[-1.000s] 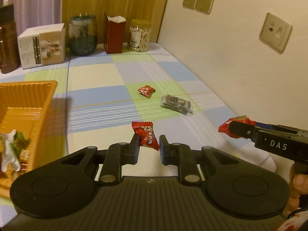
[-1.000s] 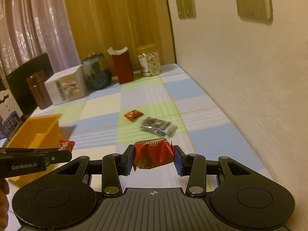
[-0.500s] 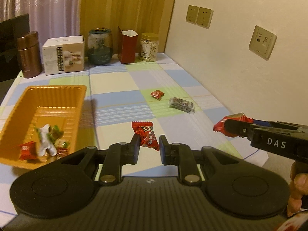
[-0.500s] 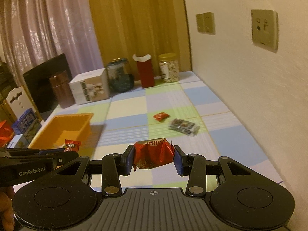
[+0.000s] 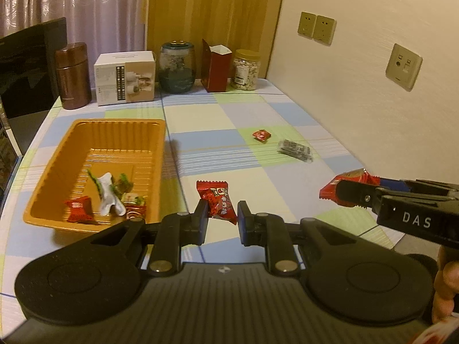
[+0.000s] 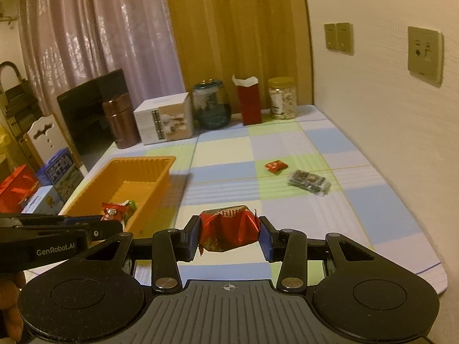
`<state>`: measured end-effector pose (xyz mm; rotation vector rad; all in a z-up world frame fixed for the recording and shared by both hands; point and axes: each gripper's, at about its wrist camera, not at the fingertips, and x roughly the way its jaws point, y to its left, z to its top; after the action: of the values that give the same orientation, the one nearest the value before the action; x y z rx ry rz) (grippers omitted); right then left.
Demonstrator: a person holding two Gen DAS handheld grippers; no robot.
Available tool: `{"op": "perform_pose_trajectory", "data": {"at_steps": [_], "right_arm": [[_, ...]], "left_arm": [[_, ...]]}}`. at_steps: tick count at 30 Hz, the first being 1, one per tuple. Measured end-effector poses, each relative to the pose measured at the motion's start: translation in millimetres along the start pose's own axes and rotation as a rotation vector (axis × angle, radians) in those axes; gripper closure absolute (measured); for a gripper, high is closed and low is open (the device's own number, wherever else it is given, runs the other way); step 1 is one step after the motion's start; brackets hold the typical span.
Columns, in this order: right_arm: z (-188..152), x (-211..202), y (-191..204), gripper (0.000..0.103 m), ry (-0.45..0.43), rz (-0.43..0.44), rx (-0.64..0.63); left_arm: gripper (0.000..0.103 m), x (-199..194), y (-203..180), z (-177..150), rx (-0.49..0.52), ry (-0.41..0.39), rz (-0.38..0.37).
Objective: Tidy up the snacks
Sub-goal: 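Carry the red packet and red candy over the orange tray with both tools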
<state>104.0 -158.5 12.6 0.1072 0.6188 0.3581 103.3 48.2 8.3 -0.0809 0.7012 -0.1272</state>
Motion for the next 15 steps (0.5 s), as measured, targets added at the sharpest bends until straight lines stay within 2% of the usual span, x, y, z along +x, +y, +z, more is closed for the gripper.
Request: {"op": "perform_pose_trajectory", "data": {"at_steps": [15], "right_arm": [[1,19,43,0.06,0.022,0.069,-0.05]], "left_arm": [[0.084,-9,38,0,-0.017,0.01,0.043]]}}
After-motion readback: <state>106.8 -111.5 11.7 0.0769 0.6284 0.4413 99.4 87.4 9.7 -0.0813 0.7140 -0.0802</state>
